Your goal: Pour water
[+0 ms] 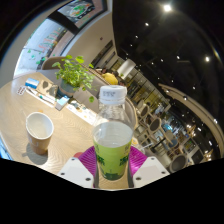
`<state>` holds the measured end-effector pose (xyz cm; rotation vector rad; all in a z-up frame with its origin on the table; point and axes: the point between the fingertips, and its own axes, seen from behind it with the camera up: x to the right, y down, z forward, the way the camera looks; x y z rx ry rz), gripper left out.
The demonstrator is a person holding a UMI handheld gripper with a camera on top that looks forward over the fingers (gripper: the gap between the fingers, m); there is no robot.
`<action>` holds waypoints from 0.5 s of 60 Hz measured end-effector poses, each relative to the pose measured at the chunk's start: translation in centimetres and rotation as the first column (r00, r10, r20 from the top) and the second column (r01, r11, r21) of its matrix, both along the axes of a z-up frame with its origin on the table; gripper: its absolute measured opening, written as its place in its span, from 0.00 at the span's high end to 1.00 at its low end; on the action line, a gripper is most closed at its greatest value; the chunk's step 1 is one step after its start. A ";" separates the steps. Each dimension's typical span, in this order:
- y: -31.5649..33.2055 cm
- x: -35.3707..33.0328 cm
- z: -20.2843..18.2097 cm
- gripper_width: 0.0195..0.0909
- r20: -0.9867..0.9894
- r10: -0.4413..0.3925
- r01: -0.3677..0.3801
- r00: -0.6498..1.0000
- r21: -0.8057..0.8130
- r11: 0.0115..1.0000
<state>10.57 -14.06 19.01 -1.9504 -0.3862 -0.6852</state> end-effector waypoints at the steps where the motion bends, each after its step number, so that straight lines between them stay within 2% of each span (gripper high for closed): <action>1: 0.4 0.1 0.7 0.73 0.043 0.009 -0.009 0.999 0.002 1.000; 8: 3.4 -0.7 4.6 0.73 0.328 0.089 -0.094 0.941 0.001 0.996; 14: 5.6 -2.9 6.1 0.73 0.575 0.175 -0.181 0.799 -0.049 0.982; 21: 7.4 -6.2 5.3 0.73 0.792 0.287 -0.274 0.539 -0.157 0.949; 30: 8.4 -8.3 2.9 0.73 0.894 0.369 -0.294 0.255 -0.292 0.910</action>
